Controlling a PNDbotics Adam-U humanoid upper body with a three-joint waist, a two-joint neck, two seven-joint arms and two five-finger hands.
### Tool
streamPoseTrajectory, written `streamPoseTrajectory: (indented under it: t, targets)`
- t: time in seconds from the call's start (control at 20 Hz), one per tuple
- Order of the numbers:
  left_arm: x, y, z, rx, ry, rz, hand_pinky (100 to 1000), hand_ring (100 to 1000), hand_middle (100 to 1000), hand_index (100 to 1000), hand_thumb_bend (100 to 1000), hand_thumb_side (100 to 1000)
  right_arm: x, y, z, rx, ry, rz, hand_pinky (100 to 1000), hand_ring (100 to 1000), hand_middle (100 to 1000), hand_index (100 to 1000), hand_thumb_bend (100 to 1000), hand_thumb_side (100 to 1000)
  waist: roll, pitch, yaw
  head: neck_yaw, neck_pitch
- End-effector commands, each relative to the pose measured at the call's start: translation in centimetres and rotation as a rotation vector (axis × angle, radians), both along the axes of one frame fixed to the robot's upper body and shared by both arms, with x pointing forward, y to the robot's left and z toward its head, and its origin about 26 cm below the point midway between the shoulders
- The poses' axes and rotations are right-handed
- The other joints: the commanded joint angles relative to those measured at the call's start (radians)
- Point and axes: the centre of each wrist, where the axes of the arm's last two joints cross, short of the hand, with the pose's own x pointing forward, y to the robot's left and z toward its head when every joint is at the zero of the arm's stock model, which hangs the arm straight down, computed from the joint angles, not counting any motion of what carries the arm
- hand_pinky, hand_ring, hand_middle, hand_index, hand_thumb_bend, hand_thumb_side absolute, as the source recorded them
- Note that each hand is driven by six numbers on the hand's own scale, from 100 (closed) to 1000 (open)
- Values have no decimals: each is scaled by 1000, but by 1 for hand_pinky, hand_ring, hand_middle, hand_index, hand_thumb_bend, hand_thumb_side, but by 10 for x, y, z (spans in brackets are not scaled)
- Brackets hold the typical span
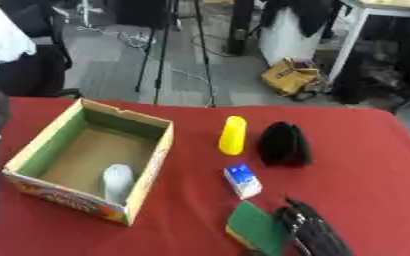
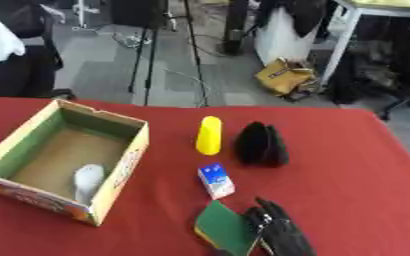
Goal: Pick up objects on the table and place them in the box.
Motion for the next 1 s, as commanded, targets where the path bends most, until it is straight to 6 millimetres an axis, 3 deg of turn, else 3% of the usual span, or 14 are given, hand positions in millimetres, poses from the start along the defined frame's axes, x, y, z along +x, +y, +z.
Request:
streamPoseTrajectory:
  t: [0.05,1.0]
  targets:
    - [-3,-2,6,3,-24,-14,992,934,864,823,100,864,2,-1,4,-21,-21,0,967,996,723,793,531,1000,5,-12,1,-3,-7]
    - [-3,-2,5,4,-19,-13,994,935,866,823,100,860,2,-1,4,-17,-90,-17,955,977,625,727,448,944,4,-12,2,-3,-8]
